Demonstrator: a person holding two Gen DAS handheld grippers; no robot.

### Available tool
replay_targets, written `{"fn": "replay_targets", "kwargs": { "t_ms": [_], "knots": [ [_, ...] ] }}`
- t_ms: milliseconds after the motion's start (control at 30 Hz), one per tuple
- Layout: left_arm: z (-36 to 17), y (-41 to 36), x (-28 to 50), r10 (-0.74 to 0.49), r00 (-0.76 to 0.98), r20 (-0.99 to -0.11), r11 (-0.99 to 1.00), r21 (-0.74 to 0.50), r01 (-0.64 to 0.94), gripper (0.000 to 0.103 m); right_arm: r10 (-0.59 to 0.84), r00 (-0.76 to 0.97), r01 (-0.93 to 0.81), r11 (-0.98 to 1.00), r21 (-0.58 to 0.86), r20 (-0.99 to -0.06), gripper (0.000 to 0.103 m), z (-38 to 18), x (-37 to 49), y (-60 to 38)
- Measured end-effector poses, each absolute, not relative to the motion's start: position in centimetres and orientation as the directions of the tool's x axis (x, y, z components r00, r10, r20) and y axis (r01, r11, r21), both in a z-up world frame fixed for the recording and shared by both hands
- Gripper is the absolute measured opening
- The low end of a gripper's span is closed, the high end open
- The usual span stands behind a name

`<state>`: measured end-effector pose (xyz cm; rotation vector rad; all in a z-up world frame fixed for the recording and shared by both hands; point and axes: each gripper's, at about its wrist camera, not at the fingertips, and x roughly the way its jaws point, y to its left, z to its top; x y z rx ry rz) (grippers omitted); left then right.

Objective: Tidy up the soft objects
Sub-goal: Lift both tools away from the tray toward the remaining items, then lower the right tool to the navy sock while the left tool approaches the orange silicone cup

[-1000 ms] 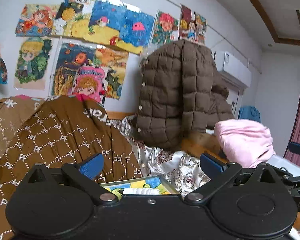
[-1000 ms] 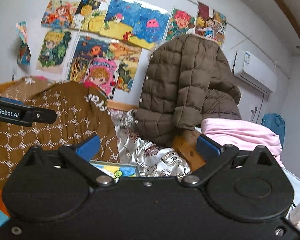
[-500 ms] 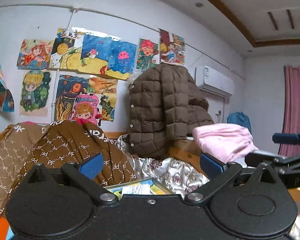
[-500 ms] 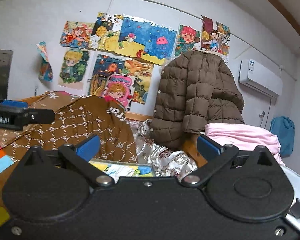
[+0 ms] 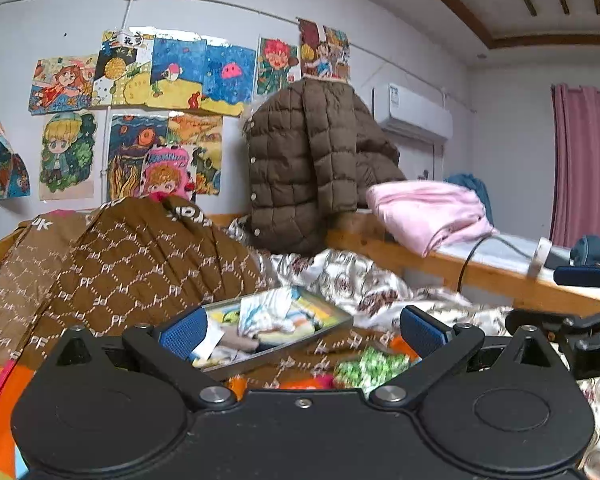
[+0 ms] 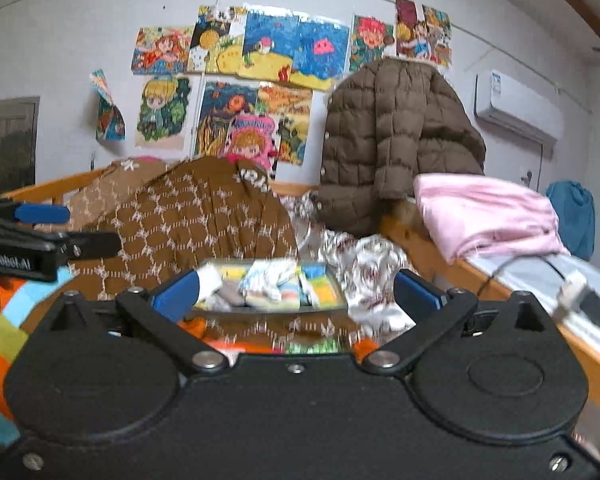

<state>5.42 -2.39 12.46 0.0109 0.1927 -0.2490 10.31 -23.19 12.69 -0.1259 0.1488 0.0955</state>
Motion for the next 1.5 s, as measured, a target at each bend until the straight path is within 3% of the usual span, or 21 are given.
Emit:
{"fn": "replay_targets", "kwargs": {
  "t_ms": [100, 467, 867, 1133, 1500],
  "knots": [
    [11.5, -2.3, 5.1, -0.230, 0.948, -0.218, 0.971, 0.019, 0.240, 0.102, 0.080, 0.981, -0.099, 0.990, -0.103, -0.174, 0.102, 10.5, 9.7, -23.3],
    [6.0, -2.1, 5.2, -0.162, 0.881, -0.445, 0.955, 0.154, 0.254, 0.102, 0.108, 0.964, -0.138, 0.985, -0.108, -0.244, 0.102, 4.5, 9.8, -21.2],
    [1.5, 0.1, 6.3, -0.082, 0.791, -0.607, 0.979, 0.100, 0.179, 0.102, 0.178, 0.898, -0.229, 0.970, -0.083, -0.402, 0.102, -0.2, 11.5, -18.5],
    [-0.1, 1.1, 6.4, -0.039, 0.754, -0.655, 0.986, 0.095, 0.133, 0.102, 0.204, 0.850, -0.258, 0.965, -0.046, -0.485, 0.102, -2.5, 12.8, -17.4],
    [-0.9, 2.5, 6.9, 0.026, 0.731, -0.682, 0.990, 0.119, 0.076, 0.102, 0.225, 0.828, -0.270, 0.963, -0.014, -0.513, 0.102, -3.6, 15.4, -16.7]
  ]
}}
